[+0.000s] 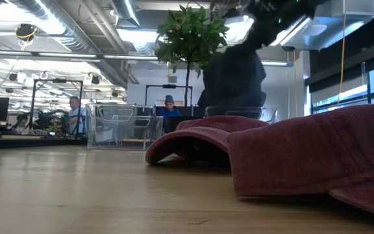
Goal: Pick & Place hat
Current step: Put the top blue cap into the right transparent bin
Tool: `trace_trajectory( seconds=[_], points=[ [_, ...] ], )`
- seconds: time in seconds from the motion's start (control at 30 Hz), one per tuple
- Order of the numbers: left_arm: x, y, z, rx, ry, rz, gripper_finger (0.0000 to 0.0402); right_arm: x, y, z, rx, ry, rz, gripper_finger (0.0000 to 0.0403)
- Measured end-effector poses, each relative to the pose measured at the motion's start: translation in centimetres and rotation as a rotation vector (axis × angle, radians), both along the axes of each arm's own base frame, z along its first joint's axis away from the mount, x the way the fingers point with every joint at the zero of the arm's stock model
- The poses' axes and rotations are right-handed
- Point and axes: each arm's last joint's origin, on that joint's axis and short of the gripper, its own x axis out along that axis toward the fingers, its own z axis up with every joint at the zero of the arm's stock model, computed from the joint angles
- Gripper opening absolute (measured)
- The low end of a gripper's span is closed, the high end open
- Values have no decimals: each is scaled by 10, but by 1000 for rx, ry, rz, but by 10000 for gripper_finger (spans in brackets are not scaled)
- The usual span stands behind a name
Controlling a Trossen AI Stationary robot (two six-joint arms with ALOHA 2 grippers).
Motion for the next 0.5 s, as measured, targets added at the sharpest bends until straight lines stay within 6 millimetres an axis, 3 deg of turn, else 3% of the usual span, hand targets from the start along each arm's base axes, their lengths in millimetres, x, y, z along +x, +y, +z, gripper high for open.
trace_trajectory(
  seconds=[0.3, 0.5],
  points=[
    [0, 0, 0, -22, -4, 6, 162, -8, -15, -47, -96, 18, -7, 10],
    [3, 0, -2, -24, 2, 18, 162, -10, -14, -56, -117, 51, 14, 14]
  ],
)
